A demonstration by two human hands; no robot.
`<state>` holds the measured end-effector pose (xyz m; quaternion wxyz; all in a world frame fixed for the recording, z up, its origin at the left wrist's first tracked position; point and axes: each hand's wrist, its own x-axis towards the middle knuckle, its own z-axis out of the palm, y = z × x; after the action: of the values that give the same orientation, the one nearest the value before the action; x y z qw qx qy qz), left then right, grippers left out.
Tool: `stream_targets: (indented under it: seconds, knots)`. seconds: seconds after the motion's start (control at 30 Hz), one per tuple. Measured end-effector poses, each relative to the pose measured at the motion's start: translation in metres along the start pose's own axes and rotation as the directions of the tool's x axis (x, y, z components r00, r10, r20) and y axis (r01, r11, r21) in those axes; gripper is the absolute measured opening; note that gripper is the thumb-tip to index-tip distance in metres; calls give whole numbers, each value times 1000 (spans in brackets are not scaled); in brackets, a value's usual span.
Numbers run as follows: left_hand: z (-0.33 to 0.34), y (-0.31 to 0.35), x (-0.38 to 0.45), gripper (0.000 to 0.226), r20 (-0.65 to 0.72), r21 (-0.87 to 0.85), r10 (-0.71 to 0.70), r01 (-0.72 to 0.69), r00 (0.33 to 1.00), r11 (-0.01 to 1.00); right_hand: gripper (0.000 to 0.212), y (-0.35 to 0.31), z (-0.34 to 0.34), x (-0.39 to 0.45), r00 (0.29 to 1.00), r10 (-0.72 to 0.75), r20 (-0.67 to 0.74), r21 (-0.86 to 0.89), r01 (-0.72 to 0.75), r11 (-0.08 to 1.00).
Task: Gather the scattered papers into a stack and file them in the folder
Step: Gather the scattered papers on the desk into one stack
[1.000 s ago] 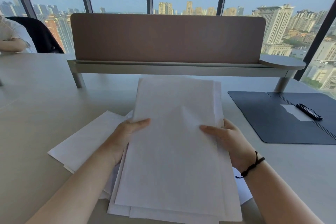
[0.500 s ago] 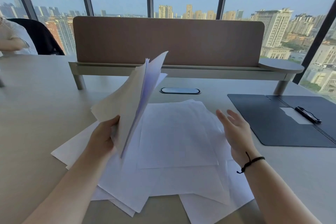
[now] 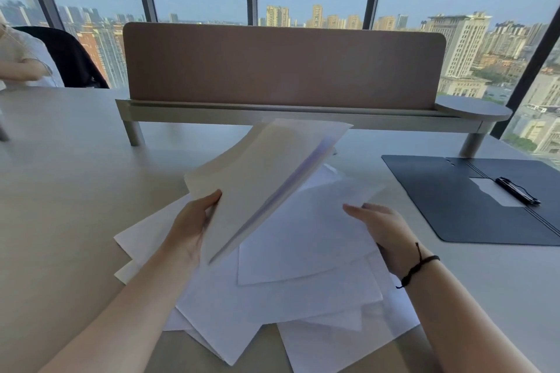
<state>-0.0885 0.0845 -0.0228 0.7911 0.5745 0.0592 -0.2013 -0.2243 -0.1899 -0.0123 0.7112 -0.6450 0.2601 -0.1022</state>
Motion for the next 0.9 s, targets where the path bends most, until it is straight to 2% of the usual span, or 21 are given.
stream_targets:
  seconds: [0.07, 0.17, 0.23, 0.3, 0.4, 0.43, 0.5, 0.53, 0.6, 0.67, 0.77, 0.9]
  knots:
    - [6, -2, -2, 34, 14, 13, -29, 28, 999, 1000, 19, 4, 5, 2, 998, -45, 36, -115, 49, 992]
    - [10, 0, -2, 27, 69, -15, -69, 70, 995, 997, 20, 9, 4, 7, 996, -70, 56, -130, 77, 988]
    - [5, 7, -3, 27, 49, -5, -51, 51, 998, 999, 21, 8, -1, 8, 995, -90, 50, -124, 96, 988]
    - [-12, 10, 7, 36, -51, -46, 24, -26, 998, 999, 22, 6, -8, 9, 995, -85, 60, -86, 90, 992]
    - [-30, 9, 18, 52, -195, -35, 71, -79, 978, 996, 24, 4, -20, 9, 983, -33, 182, -13, 35, 999]
    - [-32, 8, 20, 52, -188, -22, 67, -72, 980, 997, 25, 3, -22, 8, 975, -14, 221, -6, 16, 1000]
    - [-25, 5, 15, 38, -117, 28, 50, -47, 992, 998, 28, 4, -24, 9, 972, 3, 236, -26, 3, 1000]
    - [-18, 5, 10, 37, -81, 49, 46, -42, 996, 998, 32, 5, -23, 11, 978, -5, 207, -70, 20, 997]
    - [-8, 6, 7, 39, -63, 61, 54, -50, 997, 997, 47, 8, -20, 15, 991, -71, 117, -277, 101, 955]
    - [-2, 4, 7, 26, -79, -6, 49, -49, 996, 999, 60, 8, -17, 15, 988, -125, 90, -387, 151, 910]
    - [2, 2, 4, 28, -66, -37, 49, -51, 997, 998, 45, 8, -13, 12, 976, -190, 103, -300, 212, 930]
    - [9, 0, 1, 24, -43, 10, 105, -105, 994, 994, 7, 6, -9, 6, 975, -211, 71, -201, 221, 954]
